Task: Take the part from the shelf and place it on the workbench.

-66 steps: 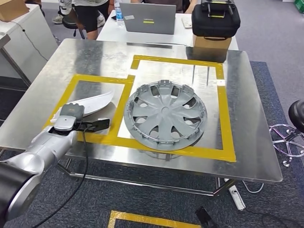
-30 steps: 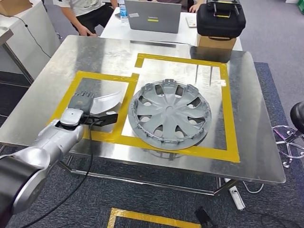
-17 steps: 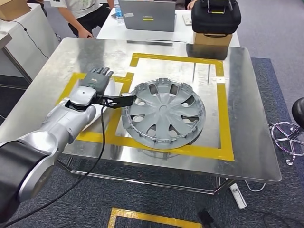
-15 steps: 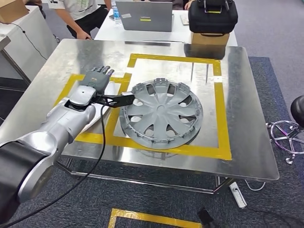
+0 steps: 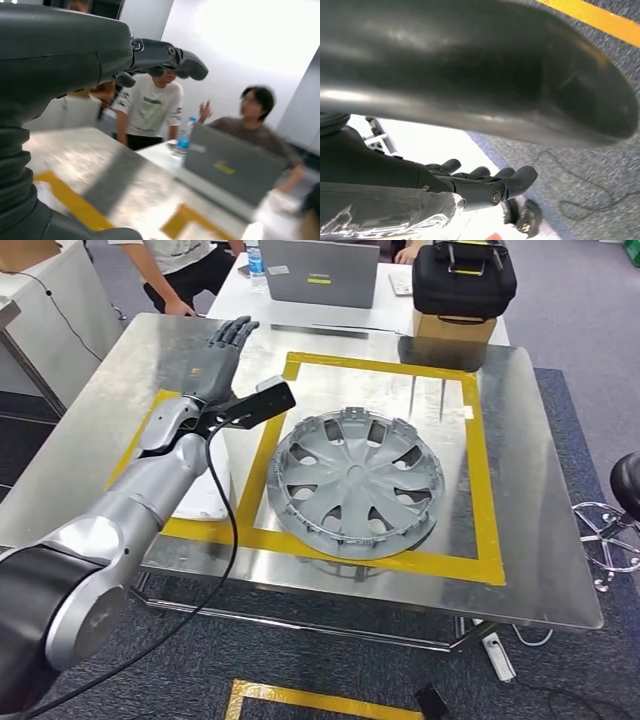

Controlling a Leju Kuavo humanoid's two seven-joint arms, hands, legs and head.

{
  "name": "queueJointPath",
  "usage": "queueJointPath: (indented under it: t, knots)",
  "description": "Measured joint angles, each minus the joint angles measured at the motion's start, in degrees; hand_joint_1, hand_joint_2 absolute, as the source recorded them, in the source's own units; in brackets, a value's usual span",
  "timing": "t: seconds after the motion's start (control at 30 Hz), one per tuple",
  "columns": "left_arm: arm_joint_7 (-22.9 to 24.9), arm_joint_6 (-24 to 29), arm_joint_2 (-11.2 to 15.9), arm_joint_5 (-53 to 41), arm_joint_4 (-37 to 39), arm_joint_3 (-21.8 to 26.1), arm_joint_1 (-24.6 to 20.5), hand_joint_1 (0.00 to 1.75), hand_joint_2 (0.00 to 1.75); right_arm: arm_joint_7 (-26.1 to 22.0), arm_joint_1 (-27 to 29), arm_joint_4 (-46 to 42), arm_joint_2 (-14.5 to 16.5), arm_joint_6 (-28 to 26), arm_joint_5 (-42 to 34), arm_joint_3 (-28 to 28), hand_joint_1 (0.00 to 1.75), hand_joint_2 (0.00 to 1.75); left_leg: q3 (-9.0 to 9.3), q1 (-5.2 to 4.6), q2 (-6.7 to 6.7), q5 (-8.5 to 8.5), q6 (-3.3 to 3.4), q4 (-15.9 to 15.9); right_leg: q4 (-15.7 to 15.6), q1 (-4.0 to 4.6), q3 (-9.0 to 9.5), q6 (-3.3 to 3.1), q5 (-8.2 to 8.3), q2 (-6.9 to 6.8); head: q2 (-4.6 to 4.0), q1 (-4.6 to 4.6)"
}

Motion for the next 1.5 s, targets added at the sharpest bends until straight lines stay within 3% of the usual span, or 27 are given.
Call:
queueJointPath:
  t: [0.03,0.1,0.13,0.17,0.23,0.3,0.4,0.47,0.57,0.6,0.63,0.67,0.77,0.83,0.9,0.97,1.0,1.07,1.13,1.17,1.2,1.27,1.3,1.33,1.43,1.5]
  knots:
    - [-2.7,0.0,-0.5,6.4,-3.4,1.4,2.3,0.0,0.0,-0.1,0.2,0.0,0.0,-0.3,0.0,-0.1,0.0,0.0,0.12,-0.02,0.02,-0.1,0.21,0.0,3.9,-0.03,-1.86,0.22,-1.73,-0.04,0.0,0.15]
    - [-7.5,-1.7,-1.7,21.5,-11.5,4.0,8.4,0.0,0.0,-0.2,0.7,0.0,0.0,-0.8,0.0,-0.3,0.0,0.0,0.41,-0.1,0.07,-0.34,0.38,0.0,10.1,-0.07,-5.05,0.45,-3.58,-0.05,0.0,0.16]
    - [-9.2,-3.3,-2.4,29.4,-16.0,5.1,12.0,0.0,0.0,-0.2,1.0,0.0,0.0,-1.0,0.1,-0.4,0.0,0.0,0.59,-0.1,0.09,-0.5,0.39,0.0,10.6,-0.09,-5.46,0.51,-3.06,-0.05,0.0,0.16]
    - [-10.1,-4.9,-3.0,36.2,-20.2,5.8,15.3,0.0,0.0,-0.2,1.2,0.0,0.0,-1.1,0.1,-0.4,0.0,0.0,0.77,-0.06,0.1,-0.67,0.31,0.0,8.4,-0.12,-4.62,0.53,-1.49,-0.06,0.0,0.15]
    - [-10.9,-7.1,-4.1,45.7,-27.6,6.4,21.0,0.0,0.0,-0.2,1.5,0.0,0.0,-1.4,0.1,-0.5,0.0,0.0,1.07,-0.01,-0.01,-1.01,-0.06,0.1,0.7,-0.24,-1.01,0.61,2.21,-0.07,0.0,0.19]
    - [-10.9,-7.4,-4.9,49.3,-33.3,6.5,24.8,0.0,0.0,-0.3,1.6,0.0,0.1,-1.5,0.1,-0.5,0.0,0.0,1.06,-0.15,-0.25,-1.16,-0.6,0.2,-4.4,-0.27,1.55,0.18,3.73,0.08,0.0,0.21]
    - [-10.1,-8.6,-5.5,54.5,-38.7,6.5,28.2,0.0,0.0,-0.2,1.7,0.0,0.1,-1.8,0.1,-0.6,0.0,0.0,1.11,-0.13,-0.35,-1.18,-1.46,0.0,-5.1,-0.11,1.92,-1.13,3.68,0.29,0.0,0.21]
    - [-9.4,-8.6,-6.2,58.8,-41.7,6.1,30.4,0.0,0.0,-0.2,1.9,0.0,0.1,-2.2,-0.1,-0.8,0.0,0.0,0.48,-0.07,-0.17,-2.63,-2.03,1.6,-5.2,-0.23,2.04,-1.88,3.74,0.32,0.0,-0.01]
    - [-9.3,-7.1,-7.0,61.4,-45.4,4.5,34.1,0.0,0.0,-0.3,2.4,0.0,0.1,-2.9,-0.7,-1.1,0.0,0.0,-4.36,-0.09,-0.03,-8.07,-2.42,11.9,-5.3,-0.3,2.11,-2.4,3.67,0.21,0.0,-0.44]
    - [-9.3,-7.0,-7.1,62.3,-46.5,3.8,35.5,0.0,0.0,-0.4,2.6,0.0,0.1,-3.1,-1.0,-1.2,0.0,0.0,-5.89,-0.09,-0.02,-9.14,-2.43,15.1,-5.3,-0.29,2.12,-2.44,3.64,0.18,0.0,-0.46]
    - [-9.4,-7.0,-7.2,63.4,-47.6,3.0,36.8,0.0,0.0,-0.5,2.8,0.0,0.1,-3.2,-1.2,-1.4,0.0,0.0,-6.53,-0.09,-0.02,-9.07,-2.38,16.4,-5.3,-0.28,2.14,-2.45,3.63,0.17,0.0,-0.49]
    - [-9.7,-7.4,-7.3,64.7,-48.9,2.2,38.2,0.0,0.0,-0.7,2.9,0.0,0.1,-3.3,-1.4,-1.6,0.0,0.0,-6.07,-0.08,-0.01,-7.93,-2.28,15.5,-5.3,-0.28,2.17,-2.44,3.62,0.19,0.0,-0.51]
    - [-12.6,-8.8,-7.2,66.3,-54.3,-0.7,42.2,0.0,0.0,-1.2,3.4,0.0,0.1,-3.5,-1.9,-2.0,0.0,0.0,-0.53,-0.07,0.07,-2.96,-1.84,4.9,-5.1,-0.14,2.24,-2.0,3.46,0.38,0.0,-0.64]
    - [-14.8,-8.8,-7.1,65.1,-57.7,-2.5,44.5,0.0,0.0,-1.4,3.8,0.0,0.1,-3.6,-2.0,-2.2,0.0,0.0,1.44,-0.13,0.05,-2.23,-1.44,1.0,-5.0,0.09,2.19,-1.36,3.4,0.45,0.0,-0.61]
    - [-16.9,-8.9,-6.8,63.1,-60.5,-4.0,46.4,0.0,0.0,-1.6,4.0,0.0,0.1,-3.6,-2.0,-2.3,0.0,0.0,1.52,-0.2,-0.03,-2.25,-0.79,0.6,-5.3,0.05,2.23,-0.67,3.45,0.4,0.0,-0.51]
    - [-19.1,-9.9,-6.2,59.7,-63.1,-5.3,47.8,0.0,0.0,-1.9,4.1,0.0,0.0,-3.5,-2.1,-2.3,0.0,0.0,1.63,-0.06,-0.02,-2.11,-0.08,0.5,-4.0,-0.06,1.69,-0.08,2.4,0.23,0.0,-0.3]
    - [-20.1,-10.8,-5.8,58.1,-64.3,-6.1,48.4,0.0,0.0,-2.1,4.2,0.0,0.0,-3.4,-2.2,-2.4,0.0,0.0,1.7,0.03,0.0,-2.06,0.2,0.4,-1.8,-0.09,0.72,0.14,1.0,0.13,0.0,-0.15]
    - [-22.0,-13.4,-5.0,57.1,-66.3,-7.3,50.3,0.0,0.0,-2.4,4.3,0.0,0.0,-3.4,-2.4,-2.7,0.0,0.0,1.77,-0.03,0.06,-2.14,0.51,0.4,5.7,-0.11,-2.49,0.45,-2.76,0.01,0.0,0.18]
    - [-23.6,-17.7,-4.5,59.5,-67.9,-7.9,52.9,0.0,0.0,-2.5,4.7,0.0,0.0,-3.4,-2.6,-3.0,0.0,0.0,1.82,-0.13,0.11,-2.2,0.61,0.4,10.8,-0.11,-4.75,0.55,-4.45,0.01,0.0,0.19]
    - [-24.2,-20.3,-4.4,61.2,-68.6,-8.0,54.2,0.0,0.0,-2.6,4.9,0.0,0.0,-3.4,-2.6,-3.1,0.0,0.0,1.87,-0.15,0.11,-2.23,0.61,0.4,10.3,-0.11,-4.39,0.52,-3.73,0.01,0.0,0.19]
    - [-24.7,-23.0,-4.3,62.8,-69.2,-8.1,55.2,0.0,0.0,-2.7,5.0,0.0,-0.1,-3.4,-2.7,-3.2,0.0,0.0,1.97,-0.13,0.06,-2.27,0.57,0.4,7.4,-0.13,-2.85,0.46,-2.09,0.0,0.0,0.2]
    - [-25.5,-27.3,-4.3,64.9,-70.4,-8.1,56.6,0.0,0.0,-2.9,4.9,0.0,-0.3,-3.3,-2.6,-3.3,0.0,0.0,2.19,-0.17,-0.03,-2.45,0.22,0.5,-0.6,-0.12,1.55,0.25,1.05,0.0,0.0,0.23]
    - [-25.7,-28.8,-4.3,65.2,-71.1,-8.2,57.2,0.0,0.0,-3.0,4.8,0.0,-0.4,-3.2,-2.6,-3.3,0.0,0.0,2.25,-0.26,-0.06,-2.5,-0.08,0.5,-3.4,-0.1,3.09,0.02,1.82,0.04,0.0,0.19]
    - [-25.9,-29.9,-4.4,65.1,-71.6,-8.2,57.6,0.0,0.0,-3.0,4.7,0.0,-0.4,-3.1,-2.5,-3.3,0.0,0.0,2.3,-0.35,-0.08,-2.5,-0.39,0.5,-4.8,-0.03,3.86,-0.25,1.96,0.1,0.0,0.17]
    - [-26.2,-32.3,-4.7,63.6,-73.0,-8.5,58.4,0.0,0.0,-3.0,4.7,0.0,-0.5,-2.8,-2.1,-3.4,0.0,0.0,2.39,-0.3,-0.07,-2.49,-1.33,0.4,-5.1,0.07,3.93,-1.38,2.05,0.2,0.0,0.13]
    - [-26.2,-33.5,-4.8,62.2,-73.5,-8.7,58.7,0.0,0.0,-3.2,4.7,0.0,-0.6,-2.7,-2.0,-3.5,0.0,0.0,1.34,-0.24,-0.01,-4.36,-1.94,2.8,-5.3,-0.11,3.98,-2.11,2.26,0.15,0.0,-0.11]
